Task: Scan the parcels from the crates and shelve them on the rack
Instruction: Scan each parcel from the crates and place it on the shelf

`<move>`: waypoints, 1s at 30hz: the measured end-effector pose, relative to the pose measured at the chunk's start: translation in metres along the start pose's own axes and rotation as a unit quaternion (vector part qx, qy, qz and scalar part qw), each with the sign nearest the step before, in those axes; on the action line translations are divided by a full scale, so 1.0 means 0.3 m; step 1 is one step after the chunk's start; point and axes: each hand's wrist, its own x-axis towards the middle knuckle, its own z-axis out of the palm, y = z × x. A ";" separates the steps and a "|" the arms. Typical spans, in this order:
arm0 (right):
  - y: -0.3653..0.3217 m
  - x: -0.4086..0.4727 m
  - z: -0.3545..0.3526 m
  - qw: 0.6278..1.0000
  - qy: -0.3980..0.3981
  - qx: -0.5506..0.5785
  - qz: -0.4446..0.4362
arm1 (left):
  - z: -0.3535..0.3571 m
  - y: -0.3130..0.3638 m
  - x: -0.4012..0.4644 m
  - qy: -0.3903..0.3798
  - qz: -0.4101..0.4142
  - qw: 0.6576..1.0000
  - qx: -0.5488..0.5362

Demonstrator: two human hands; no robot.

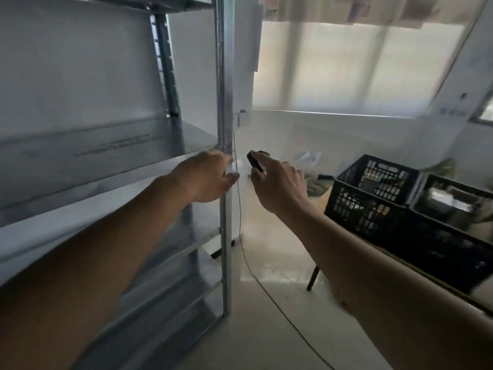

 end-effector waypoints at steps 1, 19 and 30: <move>0.067 -0.006 -0.028 1.000 0.006 0.000 0.008 | 0.026 0.063 0.036 -0.002 0.008 1.000 0.002; 1.093 0.184 -0.197 0.963 0.045 -0.068 0.258 | 0.547 0.828 0.882 -0.100 0.225 0.967 -0.070; 1.575 0.479 -0.103 0.927 0.045 -0.083 0.364 | 0.883 1.028 1.439 -0.180 0.279 0.940 -0.078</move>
